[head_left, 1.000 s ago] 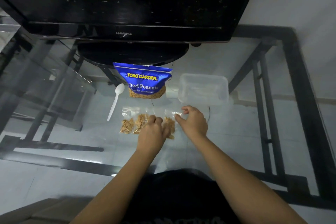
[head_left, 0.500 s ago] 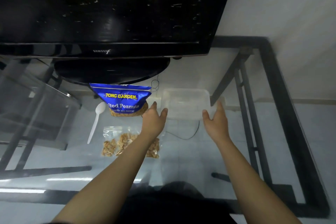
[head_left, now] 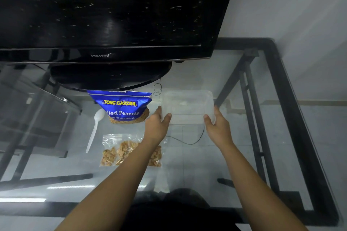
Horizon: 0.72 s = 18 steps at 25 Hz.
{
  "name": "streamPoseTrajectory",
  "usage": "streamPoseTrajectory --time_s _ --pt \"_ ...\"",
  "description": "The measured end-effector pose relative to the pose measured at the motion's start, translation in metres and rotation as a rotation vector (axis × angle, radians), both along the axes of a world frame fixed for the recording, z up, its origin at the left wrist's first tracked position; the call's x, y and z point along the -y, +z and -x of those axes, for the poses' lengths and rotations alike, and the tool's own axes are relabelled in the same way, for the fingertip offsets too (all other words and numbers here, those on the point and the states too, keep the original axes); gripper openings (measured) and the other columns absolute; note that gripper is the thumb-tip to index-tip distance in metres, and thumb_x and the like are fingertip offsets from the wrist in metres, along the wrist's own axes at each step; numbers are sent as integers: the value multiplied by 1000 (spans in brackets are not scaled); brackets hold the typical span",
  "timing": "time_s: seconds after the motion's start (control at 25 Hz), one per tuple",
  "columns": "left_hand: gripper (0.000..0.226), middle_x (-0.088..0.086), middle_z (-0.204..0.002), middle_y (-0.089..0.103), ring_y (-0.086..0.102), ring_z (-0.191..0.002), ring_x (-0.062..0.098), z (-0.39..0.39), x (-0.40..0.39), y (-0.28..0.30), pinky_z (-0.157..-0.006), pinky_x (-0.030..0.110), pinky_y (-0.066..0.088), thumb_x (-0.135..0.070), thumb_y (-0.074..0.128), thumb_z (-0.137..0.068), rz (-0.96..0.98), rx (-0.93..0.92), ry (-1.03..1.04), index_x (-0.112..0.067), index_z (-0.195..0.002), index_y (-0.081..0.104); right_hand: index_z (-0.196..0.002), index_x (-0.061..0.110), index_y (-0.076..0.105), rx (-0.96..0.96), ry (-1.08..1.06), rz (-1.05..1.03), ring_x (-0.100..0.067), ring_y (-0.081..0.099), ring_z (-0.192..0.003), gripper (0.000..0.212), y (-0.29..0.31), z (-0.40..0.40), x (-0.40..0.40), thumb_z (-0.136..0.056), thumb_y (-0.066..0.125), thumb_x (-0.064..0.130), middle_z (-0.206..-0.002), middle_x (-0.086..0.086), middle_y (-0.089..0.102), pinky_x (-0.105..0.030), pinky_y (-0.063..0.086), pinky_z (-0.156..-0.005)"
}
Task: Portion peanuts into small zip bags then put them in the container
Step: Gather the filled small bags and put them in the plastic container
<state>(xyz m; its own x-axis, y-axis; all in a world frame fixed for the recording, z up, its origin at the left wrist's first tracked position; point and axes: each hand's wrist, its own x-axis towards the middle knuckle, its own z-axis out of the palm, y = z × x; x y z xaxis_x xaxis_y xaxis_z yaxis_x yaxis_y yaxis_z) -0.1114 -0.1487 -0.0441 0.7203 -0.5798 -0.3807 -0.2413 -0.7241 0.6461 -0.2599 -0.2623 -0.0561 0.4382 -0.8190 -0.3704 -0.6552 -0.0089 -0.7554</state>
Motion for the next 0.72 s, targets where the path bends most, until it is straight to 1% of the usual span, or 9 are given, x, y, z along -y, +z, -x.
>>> streamPoseTrajectory --time_s 0.08,0.16,0.28,0.32,0.4,0.48,0.56,0.64,0.72 --pt "54 18 -140 48 45 -129 32 3 -3 6 -106 38 38 -30 48 -95 47 20 43 -4 -141 35 -148 13 18 18 -1 25 -23 32 -139 60 11 1 -3 -97 43 32 -153 -7 30 -28 25 -111" --pt "49 18 -136 51 48 -125 31 10 -8 15 -104 42 41 -26 50 -95 148 67 97 -4 -138 40 -148 14 17 35 -11 49 -22 27 -141 61 21 8 -7 -97 42 35 -154 -6 26 -27 23 -111" --pt "42 7 -108 65 64 -97 20 24 -10 38 -92 39 52 -17 49 -95 406 -82 194 -9 -136 45 -148 17 16 69 -43 48 -19 24 -142 64 32 21 -13 -95 44 39 -156 -3 22 -27 20 -112" --pt "40 2 -98 66 65 -86 16 26 -8 47 -86 37 55 -15 48 -96 458 -115 172 -12 -136 45 -148 19 14 84 -70 65 -19 23 -142 68 36 25 -12 -93 47 39 -156 -2 21 -30 20 -113" --pt "39 -4 -89 66 63 -76 11 21 4 64 -76 26 55 -17 47 -96 449 -63 49 -17 -136 46 -148 26 10 187 -141 72 -18 26 -141 75 47 33 -7 -89 55 36 -156 1 20 -37 28 -113" --pt "39 -5 -88 66 63 -78 16 10 22 81 -69 21 49 -21 49 -95 417 -20 -92 -18 -135 48 -145 33 17 369 -174 -66 -16 42 -130 73 59 41 3 -87 60 27 -150 2 32 -37 41 -103" --pt "41 -2 -88 67 60 -80 15 1 37 92 -73 25 51 -27 53 -93 433 -69 -166 -19 -133 50 -135 32 37 468 -104 -264 -14 62 -106 56 67 48 10 -87 60 16 -134 2 53 -31 52 -86" --pt "47 4 -98 66 60 -91 11 0 47 90 -85 28 50 -34 54 -92 448 -94 -168 -17 -135 47 -121 30 51 490 -81 -334 -10 69 -85 42 65 52 13 -88 56 4 -118 3 64 -22 54 -70" --pt "53 6 -117 64 58 -104 11 6 46 76 -85 22 44 -39 49 -94 373 -4 -171 -13 -139 40 -118 30 53 555 -204 -332 -8 67 -80 42 57 56 17 -89 53 -1 -110 6 65 -18 53 -66"
